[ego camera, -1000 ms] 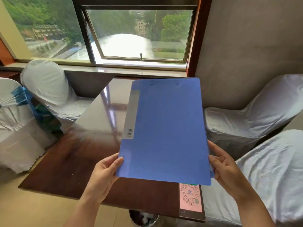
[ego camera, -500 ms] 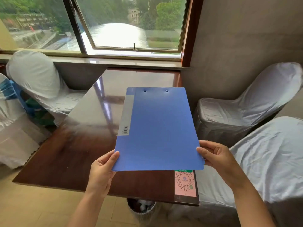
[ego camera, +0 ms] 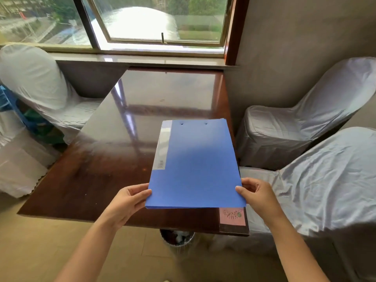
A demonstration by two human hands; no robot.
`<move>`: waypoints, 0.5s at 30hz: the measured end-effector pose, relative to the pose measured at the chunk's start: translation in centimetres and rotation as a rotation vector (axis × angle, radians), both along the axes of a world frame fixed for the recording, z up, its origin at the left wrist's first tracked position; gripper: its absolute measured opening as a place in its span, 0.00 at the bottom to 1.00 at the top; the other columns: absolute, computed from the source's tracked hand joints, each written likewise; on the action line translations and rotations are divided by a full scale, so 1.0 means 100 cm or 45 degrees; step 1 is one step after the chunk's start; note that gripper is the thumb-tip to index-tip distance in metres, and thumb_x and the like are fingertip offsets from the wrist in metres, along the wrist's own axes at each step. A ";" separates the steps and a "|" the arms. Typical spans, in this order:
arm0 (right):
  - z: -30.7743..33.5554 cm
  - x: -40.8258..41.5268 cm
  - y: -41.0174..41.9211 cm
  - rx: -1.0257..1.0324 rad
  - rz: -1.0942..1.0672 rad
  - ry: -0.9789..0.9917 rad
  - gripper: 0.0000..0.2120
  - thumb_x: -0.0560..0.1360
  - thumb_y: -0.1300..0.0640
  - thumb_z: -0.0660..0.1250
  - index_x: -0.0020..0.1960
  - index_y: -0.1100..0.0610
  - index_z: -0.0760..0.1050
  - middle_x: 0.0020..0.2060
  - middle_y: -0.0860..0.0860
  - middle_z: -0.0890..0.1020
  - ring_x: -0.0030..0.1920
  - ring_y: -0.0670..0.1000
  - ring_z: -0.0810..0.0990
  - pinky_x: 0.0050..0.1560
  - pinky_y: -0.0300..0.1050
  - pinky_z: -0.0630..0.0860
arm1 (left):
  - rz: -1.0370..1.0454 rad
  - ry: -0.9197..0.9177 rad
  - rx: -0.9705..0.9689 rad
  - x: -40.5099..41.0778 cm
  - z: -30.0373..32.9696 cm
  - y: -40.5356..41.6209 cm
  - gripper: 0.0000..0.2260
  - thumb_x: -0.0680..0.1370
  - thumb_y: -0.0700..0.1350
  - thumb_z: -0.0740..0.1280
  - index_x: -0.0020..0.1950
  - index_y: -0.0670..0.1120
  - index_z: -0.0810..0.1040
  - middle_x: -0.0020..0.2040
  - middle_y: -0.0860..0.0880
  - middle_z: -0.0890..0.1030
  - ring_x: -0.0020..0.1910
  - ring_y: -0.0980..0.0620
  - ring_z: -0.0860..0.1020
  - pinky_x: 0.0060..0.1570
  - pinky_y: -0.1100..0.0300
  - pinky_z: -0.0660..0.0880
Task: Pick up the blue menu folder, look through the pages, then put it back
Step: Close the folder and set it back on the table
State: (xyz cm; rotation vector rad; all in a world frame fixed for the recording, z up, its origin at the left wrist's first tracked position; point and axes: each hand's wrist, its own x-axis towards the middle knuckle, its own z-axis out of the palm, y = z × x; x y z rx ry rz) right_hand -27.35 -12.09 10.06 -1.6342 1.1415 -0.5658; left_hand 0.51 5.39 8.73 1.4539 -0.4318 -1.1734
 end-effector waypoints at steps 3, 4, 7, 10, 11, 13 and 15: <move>-0.033 0.017 0.011 0.017 -0.065 0.220 0.03 0.74 0.58 0.68 0.47 0.53 0.76 0.44 0.48 0.80 0.45 0.49 0.80 0.36 0.38 0.78 | 0.030 -0.048 0.086 0.007 -0.027 0.003 0.09 0.76 0.35 0.65 0.53 0.45 0.80 0.46 0.48 0.86 0.45 0.52 0.84 0.40 0.64 0.80; -0.044 0.023 0.015 0.025 -0.089 0.288 0.03 0.74 0.59 0.67 0.48 0.55 0.77 0.44 0.49 0.79 0.45 0.50 0.79 0.36 0.37 0.77 | 0.038 -0.063 0.120 0.009 -0.036 0.005 0.10 0.76 0.34 0.65 0.53 0.46 0.80 0.45 0.49 0.87 0.45 0.53 0.84 0.40 0.65 0.80; -0.073 0.037 0.025 0.021 -0.116 0.439 0.01 0.73 0.61 0.66 0.44 0.57 0.77 0.42 0.52 0.81 0.42 0.50 0.78 0.35 0.40 0.75 | 0.053 -0.120 0.216 0.016 -0.067 0.012 0.11 0.76 0.35 0.66 0.54 0.47 0.80 0.46 0.50 0.86 0.47 0.52 0.83 0.42 0.64 0.79; -0.095 0.050 0.032 -0.023 -0.090 0.590 0.03 0.74 0.61 0.66 0.45 0.60 0.77 0.42 0.55 0.82 0.40 0.51 0.77 0.30 0.38 0.71 | 0.048 -0.154 0.307 0.025 -0.092 0.015 0.11 0.75 0.35 0.66 0.56 0.45 0.79 0.47 0.50 0.85 0.48 0.51 0.83 0.49 0.59 0.77; -0.100 0.055 0.033 -0.027 -0.082 0.632 0.03 0.74 0.61 0.66 0.46 0.60 0.77 0.41 0.55 0.81 0.39 0.52 0.77 0.32 0.39 0.72 | 0.037 -0.166 0.332 0.028 -0.099 0.015 0.12 0.75 0.35 0.66 0.57 0.45 0.79 0.47 0.50 0.85 0.48 0.51 0.83 0.50 0.58 0.77; -0.108 0.062 0.036 -0.046 -0.060 0.716 0.04 0.75 0.60 0.65 0.47 0.60 0.76 0.40 0.55 0.81 0.40 0.53 0.77 0.38 0.44 0.77 | -0.004 -0.239 0.382 0.032 -0.109 0.015 0.12 0.75 0.36 0.67 0.58 0.43 0.79 0.47 0.51 0.85 0.46 0.53 0.83 0.49 0.58 0.77; -0.117 0.066 0.037 -0.104 -0.041 0.822 0.04 0.76 0.59 0.63 0.47 0.59 0.75 0.39 0.54 0.80 0.41 0.54 0.78 0.49 0.52 0.78 | -0.063 -0.340 0.415 0.035 -0.118 0.015 0.12 0.75 0.36 0.67 0.58 0.44 0.79 0.47 0.52 0.84 0.44 0.57 0.82 0.46 0.62 0.77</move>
